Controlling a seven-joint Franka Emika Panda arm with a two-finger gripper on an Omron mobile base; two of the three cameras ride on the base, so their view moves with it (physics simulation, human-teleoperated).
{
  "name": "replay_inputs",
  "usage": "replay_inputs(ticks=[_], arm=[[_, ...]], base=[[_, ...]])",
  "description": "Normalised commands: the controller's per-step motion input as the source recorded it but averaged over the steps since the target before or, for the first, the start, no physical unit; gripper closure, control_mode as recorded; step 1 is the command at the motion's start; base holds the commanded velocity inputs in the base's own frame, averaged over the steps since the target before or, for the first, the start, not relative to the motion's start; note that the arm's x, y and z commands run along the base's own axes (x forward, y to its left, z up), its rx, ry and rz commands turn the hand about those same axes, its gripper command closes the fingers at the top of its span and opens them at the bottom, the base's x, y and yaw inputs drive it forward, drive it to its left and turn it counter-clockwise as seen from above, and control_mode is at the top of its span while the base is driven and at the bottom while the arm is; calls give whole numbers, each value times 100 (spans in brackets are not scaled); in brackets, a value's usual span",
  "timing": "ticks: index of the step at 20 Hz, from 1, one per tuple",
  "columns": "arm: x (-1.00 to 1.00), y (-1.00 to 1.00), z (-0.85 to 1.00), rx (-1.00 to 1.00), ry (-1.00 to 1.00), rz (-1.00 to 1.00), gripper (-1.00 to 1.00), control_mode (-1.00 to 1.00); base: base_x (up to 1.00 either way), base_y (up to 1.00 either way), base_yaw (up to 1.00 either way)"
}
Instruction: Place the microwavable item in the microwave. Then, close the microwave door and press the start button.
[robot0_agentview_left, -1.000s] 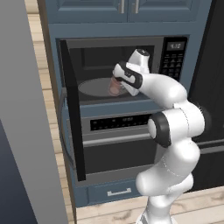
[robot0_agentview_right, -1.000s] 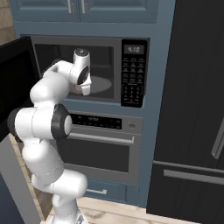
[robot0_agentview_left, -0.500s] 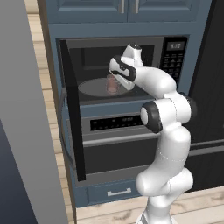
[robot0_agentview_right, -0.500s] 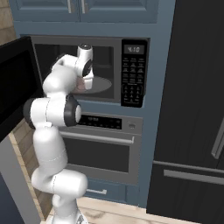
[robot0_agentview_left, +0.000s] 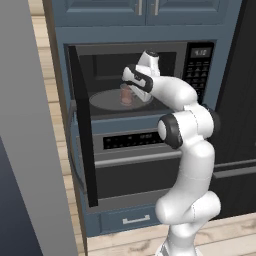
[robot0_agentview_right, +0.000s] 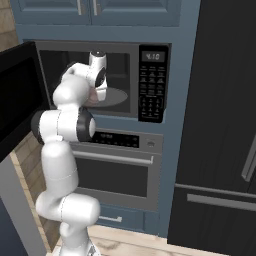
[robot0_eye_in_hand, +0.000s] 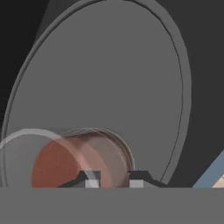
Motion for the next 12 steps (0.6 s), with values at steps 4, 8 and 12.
replay_inputs(ticks=[4,8,12], arm=[[2,4,0,0,-4,-2,-100,-100],[0,0,0,0,-10,-1,-100,-100],[-22,0,5,0,-21,0,-100,-100]], base=[[0,0,0],[0,0,0],[0,0,0]])
